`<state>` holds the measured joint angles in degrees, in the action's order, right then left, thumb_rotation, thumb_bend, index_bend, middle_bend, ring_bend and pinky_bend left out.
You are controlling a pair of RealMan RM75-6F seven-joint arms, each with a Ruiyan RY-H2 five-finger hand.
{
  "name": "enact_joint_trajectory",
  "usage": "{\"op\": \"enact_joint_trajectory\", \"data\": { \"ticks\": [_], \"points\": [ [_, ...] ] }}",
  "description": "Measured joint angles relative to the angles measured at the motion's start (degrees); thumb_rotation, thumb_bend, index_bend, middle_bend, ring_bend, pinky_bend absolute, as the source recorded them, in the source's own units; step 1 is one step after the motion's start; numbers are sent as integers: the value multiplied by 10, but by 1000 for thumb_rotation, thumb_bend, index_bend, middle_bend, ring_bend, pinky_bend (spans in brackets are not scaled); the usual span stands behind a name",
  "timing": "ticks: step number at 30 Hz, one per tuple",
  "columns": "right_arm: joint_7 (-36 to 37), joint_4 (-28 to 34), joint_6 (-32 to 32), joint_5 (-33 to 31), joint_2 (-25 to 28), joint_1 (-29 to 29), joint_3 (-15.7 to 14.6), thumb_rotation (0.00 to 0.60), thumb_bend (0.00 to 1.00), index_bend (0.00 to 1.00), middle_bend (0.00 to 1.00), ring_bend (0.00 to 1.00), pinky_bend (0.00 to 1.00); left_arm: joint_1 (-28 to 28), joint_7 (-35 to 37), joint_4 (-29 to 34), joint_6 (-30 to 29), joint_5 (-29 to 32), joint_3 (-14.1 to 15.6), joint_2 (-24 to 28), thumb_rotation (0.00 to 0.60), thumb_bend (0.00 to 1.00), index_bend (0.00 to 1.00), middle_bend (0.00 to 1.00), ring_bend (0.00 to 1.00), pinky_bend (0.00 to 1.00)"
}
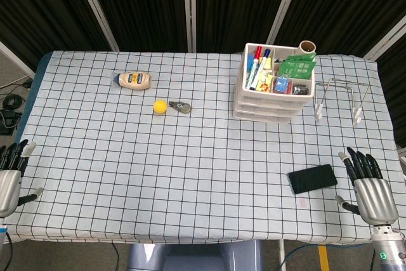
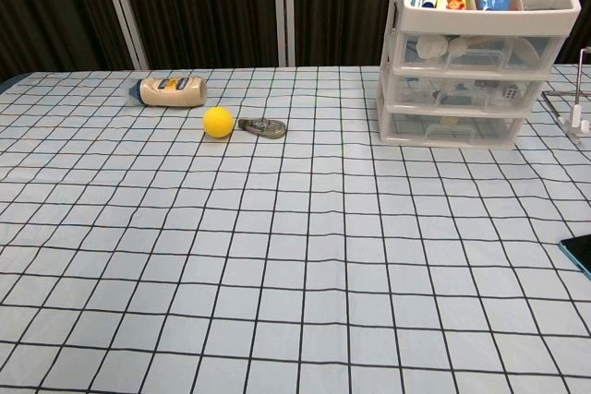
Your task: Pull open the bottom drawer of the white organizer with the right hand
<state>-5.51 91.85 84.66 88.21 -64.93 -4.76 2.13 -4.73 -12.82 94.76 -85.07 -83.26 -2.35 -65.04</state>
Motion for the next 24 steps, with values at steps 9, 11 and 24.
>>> {"op": "enact_joint_trajectory", "data": {
  "ticks": [9, 11, 24],
  "points": [
    [2, 3, -3, -4, 1, 0, 1, 600, 54, 13, 0, 0, 0, 1, 1, 3, 0, -1, 1, 2, 600, 0, 0, 0, 0, 0],
    [3, 3, -3, -3, 1, 0, 1, 600, 54, 13, 0, 0, 0, 1, 1, 5, 1, 0, 1, 3, 600, 0, 0, 0, 0, 0],
    [27, -1, -13, -1, -12, -9, 4, 600, 57, 146, 249, 219, 310, 2, 17, 6, 4, 9, -1, 12, 600, 0, 0, 0, 0, 0]
  ]
}}
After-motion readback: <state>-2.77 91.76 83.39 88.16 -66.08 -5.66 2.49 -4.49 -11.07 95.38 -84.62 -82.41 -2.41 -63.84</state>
